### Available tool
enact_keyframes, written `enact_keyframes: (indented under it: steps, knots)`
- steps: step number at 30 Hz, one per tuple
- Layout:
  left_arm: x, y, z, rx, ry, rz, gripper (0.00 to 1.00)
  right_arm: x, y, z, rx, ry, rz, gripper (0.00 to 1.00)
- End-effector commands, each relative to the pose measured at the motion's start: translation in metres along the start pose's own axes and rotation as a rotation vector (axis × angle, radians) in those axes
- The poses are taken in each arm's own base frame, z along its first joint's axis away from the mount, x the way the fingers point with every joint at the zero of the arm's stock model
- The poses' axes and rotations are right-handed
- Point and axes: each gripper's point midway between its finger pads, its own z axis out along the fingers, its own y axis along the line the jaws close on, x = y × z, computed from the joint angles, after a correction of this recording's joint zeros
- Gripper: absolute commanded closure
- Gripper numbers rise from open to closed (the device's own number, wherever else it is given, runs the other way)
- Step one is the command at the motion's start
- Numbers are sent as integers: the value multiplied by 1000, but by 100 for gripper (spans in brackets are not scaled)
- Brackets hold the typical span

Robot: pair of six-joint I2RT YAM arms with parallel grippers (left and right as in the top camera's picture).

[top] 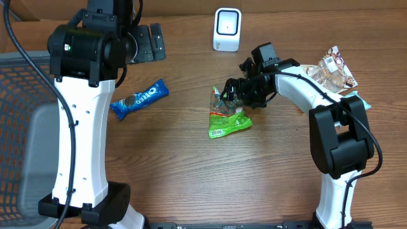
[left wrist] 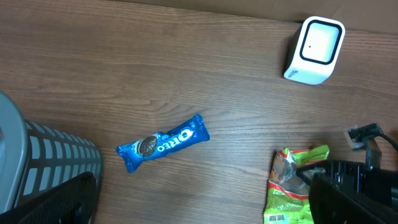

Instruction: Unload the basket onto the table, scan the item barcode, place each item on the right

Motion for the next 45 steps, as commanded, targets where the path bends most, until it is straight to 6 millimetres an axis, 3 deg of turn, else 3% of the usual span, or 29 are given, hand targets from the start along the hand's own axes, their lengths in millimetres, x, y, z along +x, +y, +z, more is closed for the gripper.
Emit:
enact_keyframes:
  steps: [1,4,5,6,7,17,26,28,30,32,36,38,42,45]
  knots:
    - [-1,2,1,-12,-5,19,0,12,5,19,5,40,8,1]
    - [-1,2,1,-12,-5,19,0,17,11,29,7,53,54,10]
    - [-1,2,1,-12,-5,19,0,17,11,32,13,52,74,19]
    - [-1,2,1,-12,-5,19,0,18,11,35,28,48,102,34]
    - [-1,2,1,-12,-5,19,0,18,9,38,50,42,133,41]
    - [-1,2,1,-12,-5,19,0,28,-1,66,120,51,362,36]
    - [-1,2,1,-12,-5,19,0,48,13,73,115,115,346,43]
    - [-1,2,1,-12,-6,19,0,47,14,75,127,104,335,55]
    - [-1,2,1,-12,-6,19,1,46,14,75,123,96,326,94]
    - [-1,2,1,-12,-5,19,0,42,16,75,114,84,320,96]
    - [-1,2,1,-12,-6,19,0,30,22,59,80,68,283,96]
    - [-1,2,1,-12,-6,19,0,22,26,40,66,40,220,96]
    - [-1,2,1,-12,-5,19,0,5,37,-6,74,-55,58,96]
    - [-1,2,1,-12,-5,19,0,-4,34,-55,217,-181,-28,96]
